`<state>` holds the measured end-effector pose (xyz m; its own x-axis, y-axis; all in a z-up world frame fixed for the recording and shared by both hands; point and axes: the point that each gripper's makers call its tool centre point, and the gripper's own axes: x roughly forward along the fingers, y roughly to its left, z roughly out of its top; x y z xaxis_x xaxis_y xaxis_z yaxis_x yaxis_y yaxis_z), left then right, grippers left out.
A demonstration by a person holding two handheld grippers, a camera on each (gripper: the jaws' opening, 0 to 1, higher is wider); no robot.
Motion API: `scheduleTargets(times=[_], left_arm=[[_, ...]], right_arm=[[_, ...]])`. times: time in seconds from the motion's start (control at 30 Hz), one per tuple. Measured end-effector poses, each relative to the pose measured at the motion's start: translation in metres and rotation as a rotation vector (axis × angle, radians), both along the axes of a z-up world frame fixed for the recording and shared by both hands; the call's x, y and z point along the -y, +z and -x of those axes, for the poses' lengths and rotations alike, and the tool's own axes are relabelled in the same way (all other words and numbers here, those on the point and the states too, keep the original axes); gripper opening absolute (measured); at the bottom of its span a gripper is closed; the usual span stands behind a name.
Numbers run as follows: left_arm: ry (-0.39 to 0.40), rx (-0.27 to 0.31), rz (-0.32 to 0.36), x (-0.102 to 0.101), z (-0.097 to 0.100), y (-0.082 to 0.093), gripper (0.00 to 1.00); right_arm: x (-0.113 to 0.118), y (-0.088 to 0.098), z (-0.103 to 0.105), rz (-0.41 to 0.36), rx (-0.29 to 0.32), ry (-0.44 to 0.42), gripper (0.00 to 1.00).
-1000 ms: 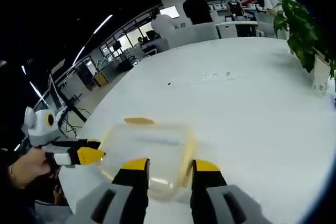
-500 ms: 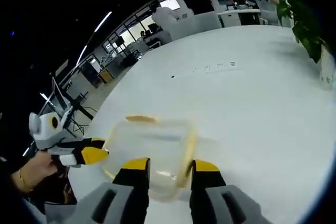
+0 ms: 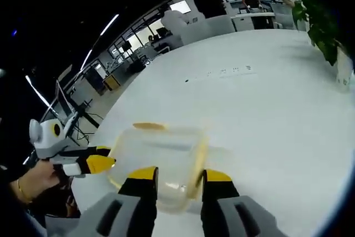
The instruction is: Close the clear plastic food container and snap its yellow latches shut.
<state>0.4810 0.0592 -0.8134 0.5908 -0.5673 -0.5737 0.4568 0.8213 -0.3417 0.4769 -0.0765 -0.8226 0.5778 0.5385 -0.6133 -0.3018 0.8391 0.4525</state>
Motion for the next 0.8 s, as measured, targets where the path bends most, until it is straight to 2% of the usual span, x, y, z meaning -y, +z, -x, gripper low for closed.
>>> scheduleTargets(times=[0.57,0.8], left_arm=[[-0.005,0.013,-0.017,-0.014,0.016,-0.001,0.27],[-0.005,0.035,-0.039,-0.016,0.019,0.000,0.27]], right_arm=[[-0.014,0.000,0.015,-0.004,0.013,-0.007,0.28],[-0.018,0.000,0.021,-0.003,0.028,-0.006,0.29]])
